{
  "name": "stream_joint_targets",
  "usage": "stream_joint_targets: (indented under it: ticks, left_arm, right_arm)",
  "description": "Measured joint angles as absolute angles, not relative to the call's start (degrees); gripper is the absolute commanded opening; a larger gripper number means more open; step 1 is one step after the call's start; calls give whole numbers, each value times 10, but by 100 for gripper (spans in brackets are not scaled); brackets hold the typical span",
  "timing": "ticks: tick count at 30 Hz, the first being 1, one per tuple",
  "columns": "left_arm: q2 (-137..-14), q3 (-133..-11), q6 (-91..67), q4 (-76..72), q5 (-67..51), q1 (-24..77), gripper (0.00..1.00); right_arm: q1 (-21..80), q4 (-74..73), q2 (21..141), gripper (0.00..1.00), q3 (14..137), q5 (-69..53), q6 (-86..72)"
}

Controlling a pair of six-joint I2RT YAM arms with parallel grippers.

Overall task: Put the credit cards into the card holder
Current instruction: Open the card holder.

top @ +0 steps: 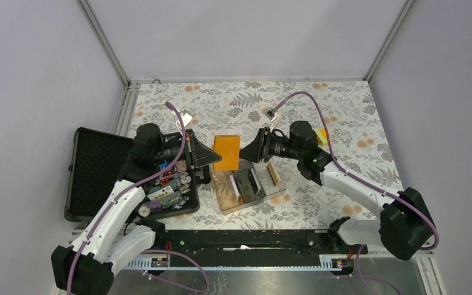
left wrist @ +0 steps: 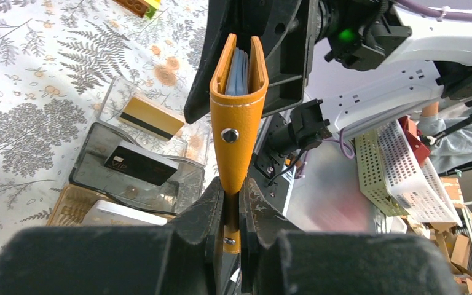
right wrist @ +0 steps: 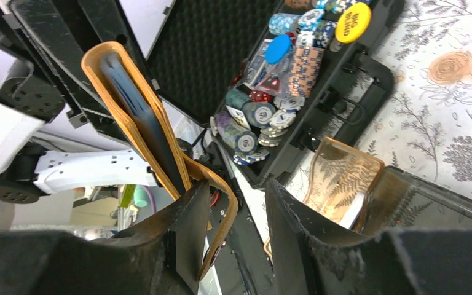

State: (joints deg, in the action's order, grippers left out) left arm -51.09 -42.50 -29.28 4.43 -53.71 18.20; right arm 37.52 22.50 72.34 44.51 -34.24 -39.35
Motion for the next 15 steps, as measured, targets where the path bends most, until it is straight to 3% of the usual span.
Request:
stream_joint_targets:
  ticks: [15]
  left_arm:
    - [-511,-425,-303,32,-583,182,0]
  right_arm:
    - [362,339,722,49,411,-451,-444]
